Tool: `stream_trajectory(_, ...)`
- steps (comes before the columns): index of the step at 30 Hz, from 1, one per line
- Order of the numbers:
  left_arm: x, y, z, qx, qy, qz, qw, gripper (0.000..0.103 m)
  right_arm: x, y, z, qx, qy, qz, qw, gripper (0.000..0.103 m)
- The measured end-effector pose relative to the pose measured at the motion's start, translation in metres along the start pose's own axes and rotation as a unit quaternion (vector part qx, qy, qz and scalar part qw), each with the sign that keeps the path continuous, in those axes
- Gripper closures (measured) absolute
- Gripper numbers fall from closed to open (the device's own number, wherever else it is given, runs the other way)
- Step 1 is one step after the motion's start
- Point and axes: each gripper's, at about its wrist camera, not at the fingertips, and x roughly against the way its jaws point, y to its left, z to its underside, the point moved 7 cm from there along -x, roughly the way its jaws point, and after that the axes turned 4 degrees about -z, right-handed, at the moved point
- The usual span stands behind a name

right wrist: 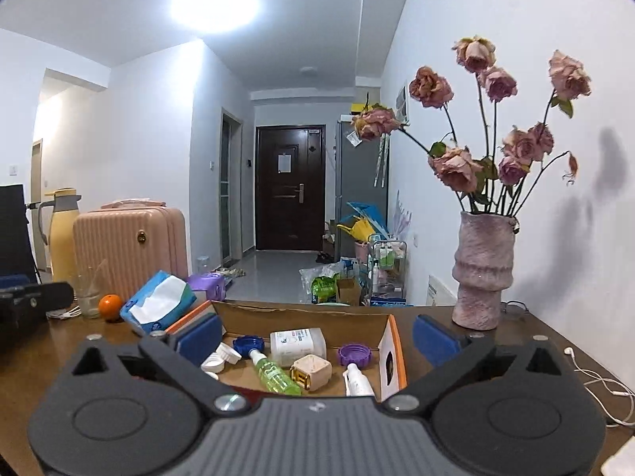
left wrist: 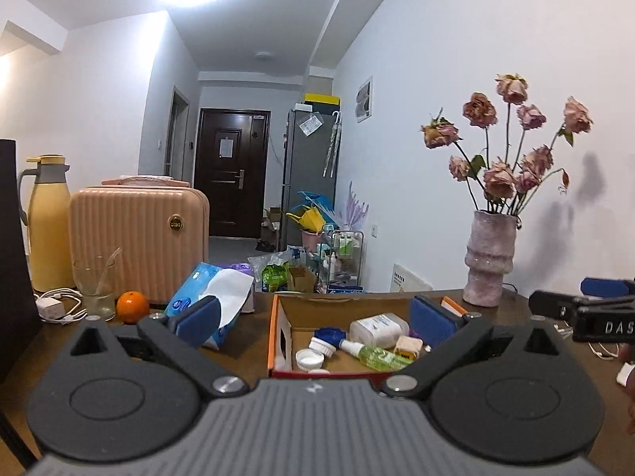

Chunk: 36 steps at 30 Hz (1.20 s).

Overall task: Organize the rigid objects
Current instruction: 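Withdraw both tools from the box and approach the red-and-white lint brush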

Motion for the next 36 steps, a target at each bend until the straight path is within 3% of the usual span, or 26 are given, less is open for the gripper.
stream_trajectory(10,0.062,-0.004,0.015,-0.011,-0.004,0.003,0.9999,0.000,0.075,0.006,0.010,-0.035,-0.027,0.004,0.999,0.000)
stream_trajectory(16,0.135,0.010,0.053,0.047,0.022,0.030,0.9982,0.000,0.126,0.018,0.068,-0.047,0.001,-0.004,0.999,0.000)
stream_trajectory(21,0.189,0.019,0.076,0.028,0.011,0.026,0.9992,0.000,0.169,0.039,0.117,-0.034,0.032,0.012,0.999,0.000)
stream_trajectory(25,0.219,0.024,0.098,0.023,0.026,0.032,0.9989,0.000,0.202,0.058,0.142,-0.017,0.049,0.029,0.998,0.000)
stream_trajectory(29,0.219,0.021,0.105,0.030,0.040,0.037,0.9981,0.000,0.224,0.072,0.150,-0.031,0.059,0.002,0.998,0.000)
stream_trajectory(33,0.209,0.025,0.118,0.051,0.061,0.044,0.9958,0.000,0.220,0.073,0.149,-0.032,0.074,0.008,0.997,0.002)
stream_trajectory(36,0.194,0.029,0.128,0.053,0.079,0.038,0.9948,0.000,0.204,0.070,0.149,-0.043,0.092,0.005,0.995,0.012)
